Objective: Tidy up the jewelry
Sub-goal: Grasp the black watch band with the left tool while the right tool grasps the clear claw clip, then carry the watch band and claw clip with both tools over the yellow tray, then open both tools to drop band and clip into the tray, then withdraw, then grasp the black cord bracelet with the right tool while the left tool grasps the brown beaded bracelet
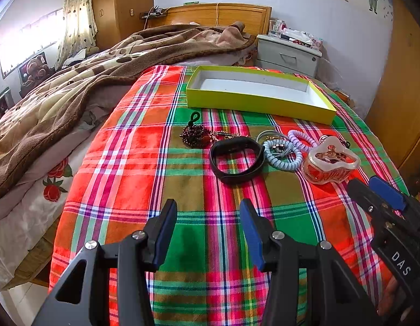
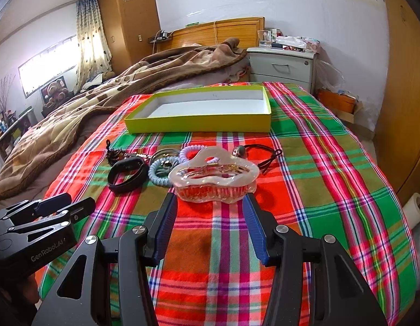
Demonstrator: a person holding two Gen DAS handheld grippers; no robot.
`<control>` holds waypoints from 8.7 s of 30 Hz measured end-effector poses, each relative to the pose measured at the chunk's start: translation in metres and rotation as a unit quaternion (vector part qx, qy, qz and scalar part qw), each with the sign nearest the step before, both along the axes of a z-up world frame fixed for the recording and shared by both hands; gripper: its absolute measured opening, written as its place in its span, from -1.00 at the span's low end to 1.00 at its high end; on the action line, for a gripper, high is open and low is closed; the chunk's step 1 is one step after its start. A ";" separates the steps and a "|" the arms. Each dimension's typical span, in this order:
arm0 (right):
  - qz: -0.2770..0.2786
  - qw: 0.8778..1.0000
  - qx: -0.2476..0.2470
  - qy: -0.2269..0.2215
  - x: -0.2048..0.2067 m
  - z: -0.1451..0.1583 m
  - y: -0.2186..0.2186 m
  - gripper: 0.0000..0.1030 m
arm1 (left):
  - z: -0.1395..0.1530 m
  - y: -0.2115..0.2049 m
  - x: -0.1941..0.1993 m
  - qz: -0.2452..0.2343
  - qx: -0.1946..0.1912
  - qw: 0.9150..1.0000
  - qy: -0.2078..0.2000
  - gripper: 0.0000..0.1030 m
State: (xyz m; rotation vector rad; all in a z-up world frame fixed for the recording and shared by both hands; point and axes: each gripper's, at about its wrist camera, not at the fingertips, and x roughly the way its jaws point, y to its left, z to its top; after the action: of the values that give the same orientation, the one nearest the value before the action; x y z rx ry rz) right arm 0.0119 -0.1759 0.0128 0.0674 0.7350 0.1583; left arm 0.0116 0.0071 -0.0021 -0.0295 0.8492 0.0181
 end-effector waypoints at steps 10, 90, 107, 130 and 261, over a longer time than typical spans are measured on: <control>-0.027 0.997 0.063 0.039 0.026 0.003 -0.022 -0.01 | -0.001 0.009 0.030 -0.020 -0.035 0.999 0.030 -0.03; -0.041 0.997 0.065 0.017 0.055 0.035 -0.086 -0.65 | 0.028 0.012 0.075 -0.066 -0.076 0.994 0.037 -0.84; -0.045 0.996 0.070 0.011 0.138 0.056 -0.084 -0.65 | 0.059 0.025 0.139 -0.048 -0.082 0.995 0.001 -0.84; -0.057 0.986 0.110 0.109 0.270 0.011 -0.075 -0.65 | 0.023 0.027 0.265 -0.028 -0.106 0.993 0.046 -0.84; -0.100 0.995 0.012 -0.005 0.104 0.021 -0.084 -0.87 | -0.020 0.066 0.111 -0.022 -0.098 0.993 0.068 0.18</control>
State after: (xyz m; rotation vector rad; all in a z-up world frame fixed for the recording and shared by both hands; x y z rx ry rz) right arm 0.1161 -0.2602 0.0337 0.1632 0.7124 -0.0236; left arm 0.1223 0.0730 -0.0217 -0.1951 0.9860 -0.1066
